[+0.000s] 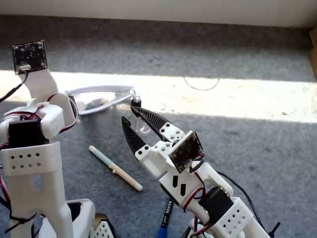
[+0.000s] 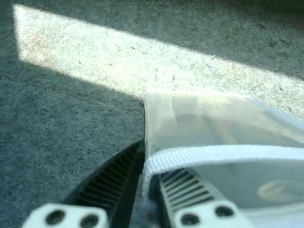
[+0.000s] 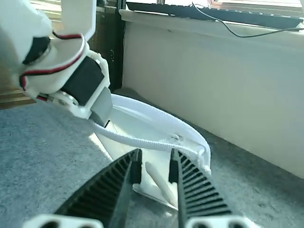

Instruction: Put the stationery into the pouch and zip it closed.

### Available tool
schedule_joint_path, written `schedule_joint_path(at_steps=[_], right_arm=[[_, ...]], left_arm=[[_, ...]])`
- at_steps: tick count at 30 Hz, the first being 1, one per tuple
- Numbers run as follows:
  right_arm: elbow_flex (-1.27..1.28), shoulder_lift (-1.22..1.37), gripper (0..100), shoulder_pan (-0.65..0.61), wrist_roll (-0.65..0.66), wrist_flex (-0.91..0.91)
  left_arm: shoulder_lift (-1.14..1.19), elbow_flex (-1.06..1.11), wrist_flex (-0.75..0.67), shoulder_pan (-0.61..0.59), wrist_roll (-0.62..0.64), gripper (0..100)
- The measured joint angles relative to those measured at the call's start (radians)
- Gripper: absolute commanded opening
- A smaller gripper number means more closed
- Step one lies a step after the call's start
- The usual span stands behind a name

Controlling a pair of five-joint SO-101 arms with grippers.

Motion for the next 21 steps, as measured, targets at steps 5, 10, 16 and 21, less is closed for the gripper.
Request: schedule_joint_path(at_steps=[5,10,16,21], right_arm=[[0.000,0.000,8.5,0.000,0.002,0.095],[0.000,0.000,8.5,0.000,0.006,0.130],[0.000,0.000,8.5,0.000,0.006,0.250],[0.000,0.000,8.5,-0.029,0.006,0.405]], left_arm=[[0.000,0.000,0.000,-0.025,0.009,0],[0.000,0.000,0.000,-0.025,0.009,0],[0.000,0.000,0.000,-0.025,0.009,0],[0.000,0.000,0.000,-0.025,0.014,0]])
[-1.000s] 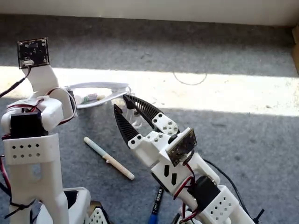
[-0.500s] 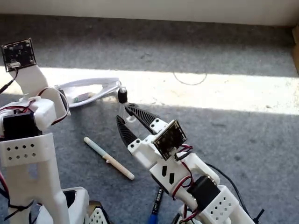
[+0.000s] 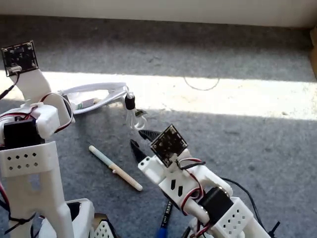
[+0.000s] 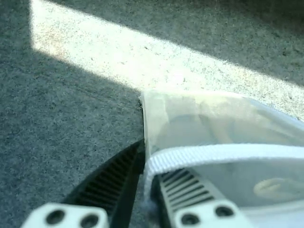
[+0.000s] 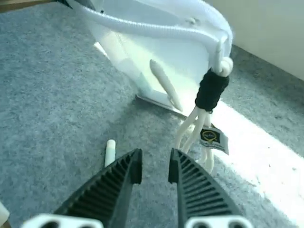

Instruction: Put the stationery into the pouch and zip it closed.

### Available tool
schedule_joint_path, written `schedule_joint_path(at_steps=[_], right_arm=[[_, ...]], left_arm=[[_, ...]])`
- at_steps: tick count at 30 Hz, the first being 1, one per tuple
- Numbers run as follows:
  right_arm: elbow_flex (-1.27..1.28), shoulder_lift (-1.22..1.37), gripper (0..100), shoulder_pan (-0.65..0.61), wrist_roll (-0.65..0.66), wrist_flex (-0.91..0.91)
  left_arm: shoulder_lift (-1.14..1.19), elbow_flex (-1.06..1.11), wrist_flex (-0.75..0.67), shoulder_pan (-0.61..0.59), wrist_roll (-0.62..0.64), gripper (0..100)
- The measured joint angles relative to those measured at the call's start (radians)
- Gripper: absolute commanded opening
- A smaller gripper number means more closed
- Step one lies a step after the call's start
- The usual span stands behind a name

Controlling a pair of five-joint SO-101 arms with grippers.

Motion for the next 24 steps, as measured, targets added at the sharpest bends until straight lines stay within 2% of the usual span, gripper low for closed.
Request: schedule_joint_path(at_steps=[6,10,24], right_arm=[[0.029,-0.002,8.5,-0.169,0.002,0.118],[0.080,-0.002,8.7,-0.229,0.002,0.130],[0.097,0.044,8.7,-0.247,0.002,0.130]], left_arm=[[0.000,0.000,0.000,0.000,0.002,0],[0.000,0.000,0.000,0.000,0.002,0],[0.000,0.000,0.000,0.000,0.002,0]])
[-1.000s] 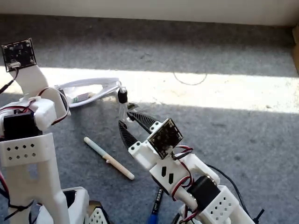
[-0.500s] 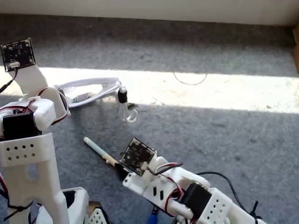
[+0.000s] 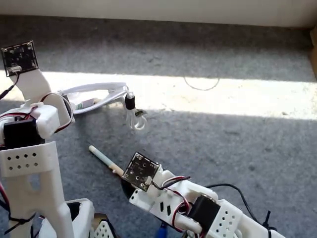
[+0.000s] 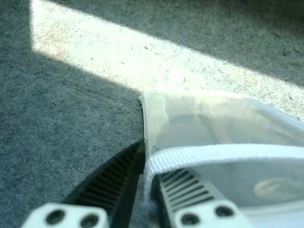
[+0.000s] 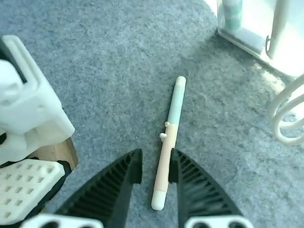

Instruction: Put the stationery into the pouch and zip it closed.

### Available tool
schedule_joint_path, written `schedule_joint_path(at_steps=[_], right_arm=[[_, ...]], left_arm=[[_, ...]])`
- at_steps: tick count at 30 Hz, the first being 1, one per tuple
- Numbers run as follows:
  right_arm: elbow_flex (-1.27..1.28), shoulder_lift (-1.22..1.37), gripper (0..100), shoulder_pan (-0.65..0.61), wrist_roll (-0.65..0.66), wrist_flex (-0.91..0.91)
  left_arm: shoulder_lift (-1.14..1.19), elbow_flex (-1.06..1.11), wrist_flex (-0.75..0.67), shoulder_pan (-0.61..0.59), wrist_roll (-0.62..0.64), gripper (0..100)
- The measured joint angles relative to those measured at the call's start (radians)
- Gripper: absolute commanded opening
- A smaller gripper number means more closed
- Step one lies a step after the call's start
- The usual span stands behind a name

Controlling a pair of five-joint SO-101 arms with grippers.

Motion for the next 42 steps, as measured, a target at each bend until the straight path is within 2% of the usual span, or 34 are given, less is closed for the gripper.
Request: schedule_joint_path(at_steps=[7,16,42], right_arm=[[0.000,0.252,8.7,0.000,0.000,-0.026],[-0.005,0.446,8.7,0.000,0.000,-0.106],[-0.258,0.974,8.4,0.000,0.000,-0.115]], left_arm=[[0.000,0.000,0.000,0.000,0.000,0],[0.000,0.000,0.000,0.000,0.000,0],[0.000,0.000,0.000,0.000,0.000,0]])
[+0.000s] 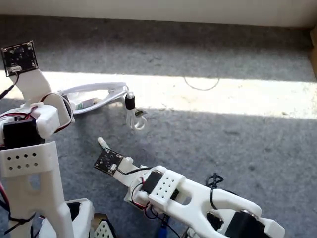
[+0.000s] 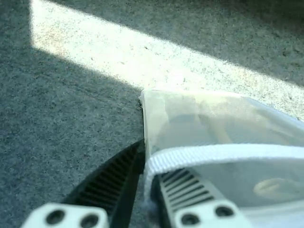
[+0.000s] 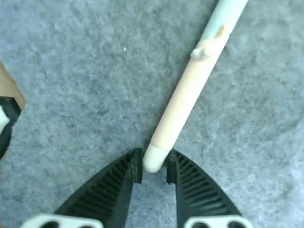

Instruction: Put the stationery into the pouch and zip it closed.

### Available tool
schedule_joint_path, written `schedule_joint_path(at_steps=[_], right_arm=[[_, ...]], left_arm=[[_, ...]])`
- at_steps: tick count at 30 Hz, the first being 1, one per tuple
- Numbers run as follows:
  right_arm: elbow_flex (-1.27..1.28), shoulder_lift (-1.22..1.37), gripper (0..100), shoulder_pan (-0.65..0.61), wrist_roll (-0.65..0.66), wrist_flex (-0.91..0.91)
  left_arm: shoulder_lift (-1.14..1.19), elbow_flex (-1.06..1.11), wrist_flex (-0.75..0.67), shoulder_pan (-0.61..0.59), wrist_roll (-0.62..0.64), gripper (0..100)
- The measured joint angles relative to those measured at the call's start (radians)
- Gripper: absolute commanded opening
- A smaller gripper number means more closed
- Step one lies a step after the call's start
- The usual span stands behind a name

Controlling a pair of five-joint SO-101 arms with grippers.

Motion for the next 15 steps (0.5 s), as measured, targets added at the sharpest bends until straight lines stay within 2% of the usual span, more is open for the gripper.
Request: schedule_joint_path(at_steps=[7,11,15], right_arm=[[-0.026,0.037,8.1,0.000,0.000,0.002],[-0.028,0.037,0.5,0.002,0.000,0.003],[-0.051,0.044,0.5,0.020,0.000,0.040]], left_arm=[[0.000,0.000,0.000,0.000,0.000,0],[0.000,0.000,0.000,0.000,0.000,0],[0.000,0.000,0.000,0.000,0.000,0]])
